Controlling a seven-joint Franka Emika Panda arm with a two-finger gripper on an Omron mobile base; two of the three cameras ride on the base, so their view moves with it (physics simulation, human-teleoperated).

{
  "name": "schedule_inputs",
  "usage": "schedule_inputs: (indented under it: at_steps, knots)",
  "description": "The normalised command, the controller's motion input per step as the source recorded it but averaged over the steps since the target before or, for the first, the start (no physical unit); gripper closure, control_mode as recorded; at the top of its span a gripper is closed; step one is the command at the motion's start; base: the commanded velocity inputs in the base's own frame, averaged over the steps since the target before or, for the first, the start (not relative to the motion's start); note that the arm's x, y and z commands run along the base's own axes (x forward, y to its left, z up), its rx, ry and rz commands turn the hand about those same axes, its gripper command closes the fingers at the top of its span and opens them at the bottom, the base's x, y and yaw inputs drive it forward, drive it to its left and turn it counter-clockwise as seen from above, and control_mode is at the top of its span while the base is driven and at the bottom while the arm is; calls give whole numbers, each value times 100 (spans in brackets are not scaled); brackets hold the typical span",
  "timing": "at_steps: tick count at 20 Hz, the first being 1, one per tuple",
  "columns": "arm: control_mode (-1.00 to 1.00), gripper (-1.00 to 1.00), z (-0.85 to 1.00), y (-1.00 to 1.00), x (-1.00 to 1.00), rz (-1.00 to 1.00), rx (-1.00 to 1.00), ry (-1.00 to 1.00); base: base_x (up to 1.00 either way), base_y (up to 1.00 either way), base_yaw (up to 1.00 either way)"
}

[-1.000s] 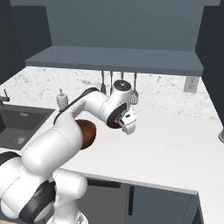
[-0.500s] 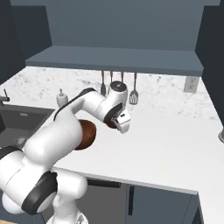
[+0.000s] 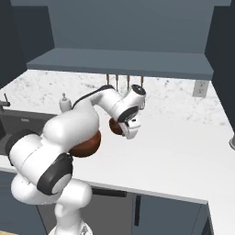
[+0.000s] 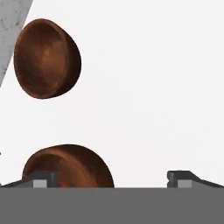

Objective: Pick up the bowls on the counter and stack them on top of one another in the open cabinet. Place the smaller bowl on top of the larger bowl.

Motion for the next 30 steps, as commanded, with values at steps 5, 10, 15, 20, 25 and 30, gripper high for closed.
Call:
schedule_inputs:
  at_steps: [5,10,15,20,25,30]
  knots:
    - [-100,-100,-15,1,5,0,13,-4,0,0,0]
    - [-100,-100,-17,16,36,0,0,-5,0,0,0]
    - [-100,-100,-18,15,40,0,0,-1,0,0,0]
    - [-100,-100,-22,9,44,0,-1,0,0,0,0]
    - [-100,-100,-34,5,45,0,-7,0,0,0,0]
    - [-100,-100,-40,0,39,0,-9,0,0,0,0]
